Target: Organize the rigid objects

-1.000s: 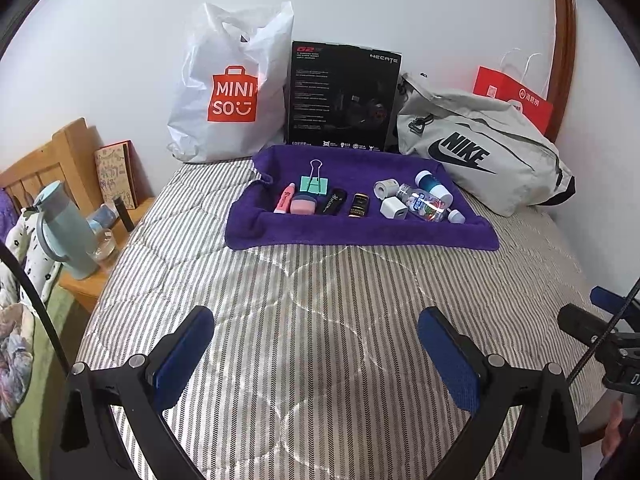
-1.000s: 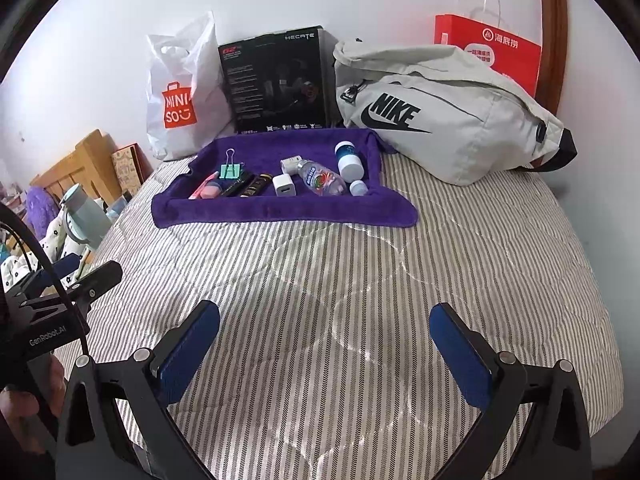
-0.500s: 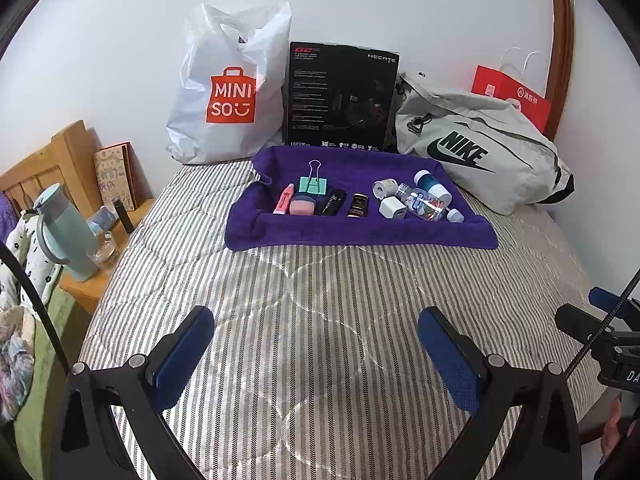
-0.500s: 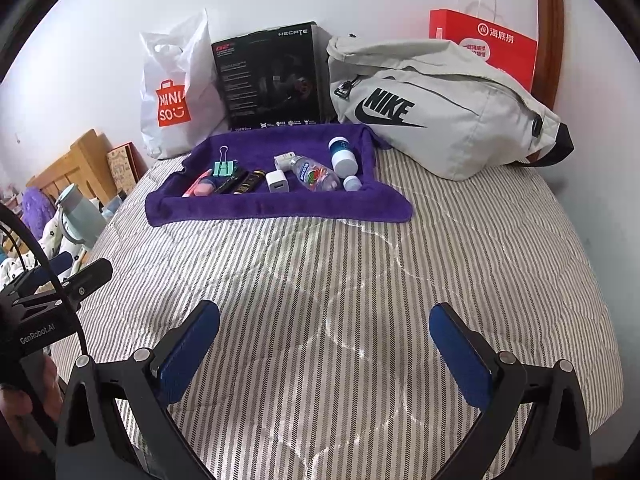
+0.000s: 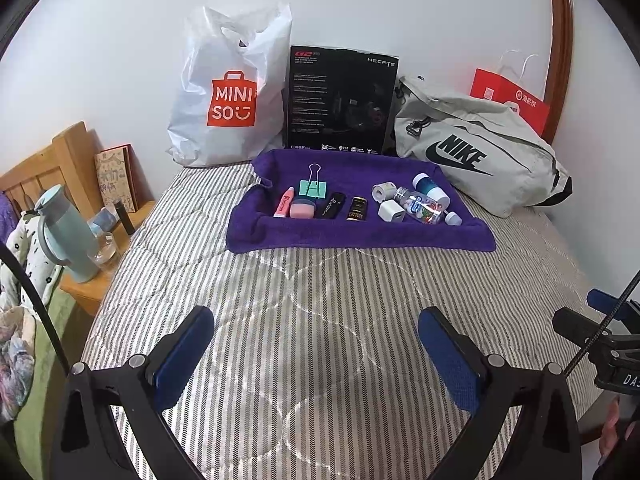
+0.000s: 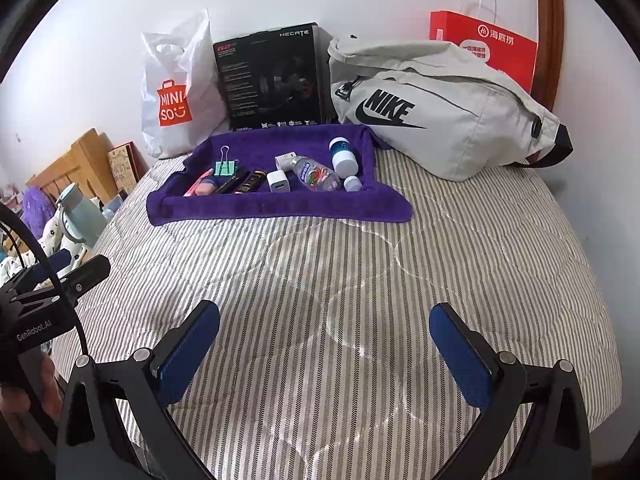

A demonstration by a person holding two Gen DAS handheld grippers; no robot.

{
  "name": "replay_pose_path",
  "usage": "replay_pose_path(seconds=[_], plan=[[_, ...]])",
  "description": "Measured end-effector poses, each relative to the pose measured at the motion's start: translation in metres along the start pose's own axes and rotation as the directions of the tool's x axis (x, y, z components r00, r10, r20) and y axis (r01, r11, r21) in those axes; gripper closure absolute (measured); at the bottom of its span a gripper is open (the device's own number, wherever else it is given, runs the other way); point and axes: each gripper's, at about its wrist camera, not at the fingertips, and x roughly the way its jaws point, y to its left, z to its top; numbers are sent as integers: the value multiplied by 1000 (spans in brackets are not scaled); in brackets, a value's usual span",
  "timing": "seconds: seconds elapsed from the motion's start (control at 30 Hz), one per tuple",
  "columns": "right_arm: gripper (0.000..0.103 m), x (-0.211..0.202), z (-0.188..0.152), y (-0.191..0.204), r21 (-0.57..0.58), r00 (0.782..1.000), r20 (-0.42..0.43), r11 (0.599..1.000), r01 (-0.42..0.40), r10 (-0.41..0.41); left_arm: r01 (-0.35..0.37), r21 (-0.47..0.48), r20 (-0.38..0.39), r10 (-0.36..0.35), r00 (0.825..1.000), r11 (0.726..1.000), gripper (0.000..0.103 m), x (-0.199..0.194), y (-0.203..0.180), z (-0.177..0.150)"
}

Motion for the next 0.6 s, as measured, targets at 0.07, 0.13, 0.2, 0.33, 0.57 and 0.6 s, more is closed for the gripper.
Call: replay_pose_path(seconds=[0.07,0.13,0.2,0.33,0.57,0.6], plan=[[0,-1,0,0,-1,1000,1,1000,1,-1,4,1,-1,-4,1000,1000,0,0,0,0],[0,-1,0,0,0,1000,3,1000,0,0,3,2,-2,-3,1000,1000,0,0,0,0],[0,-2,0,0,0,1000,2,1000,3,-3,3,3,-6,-3,1000,1000,0,0,-1,-1],[0,-2,0,-1,2,1000,0,1000,7,-7,10,4,-5,-10,1000,1000,0,-2,0,-2],[0,-2,-1,-1,-3,1000,-1,1000,3,-3,7,14,-10,-7,1000,1000,0,-1,-1,-2],[0,-3,-1,-1,0,1000,4,1000,2,-2,7,13,-7,-7,1000,1000,0,-2,-1,-2]])
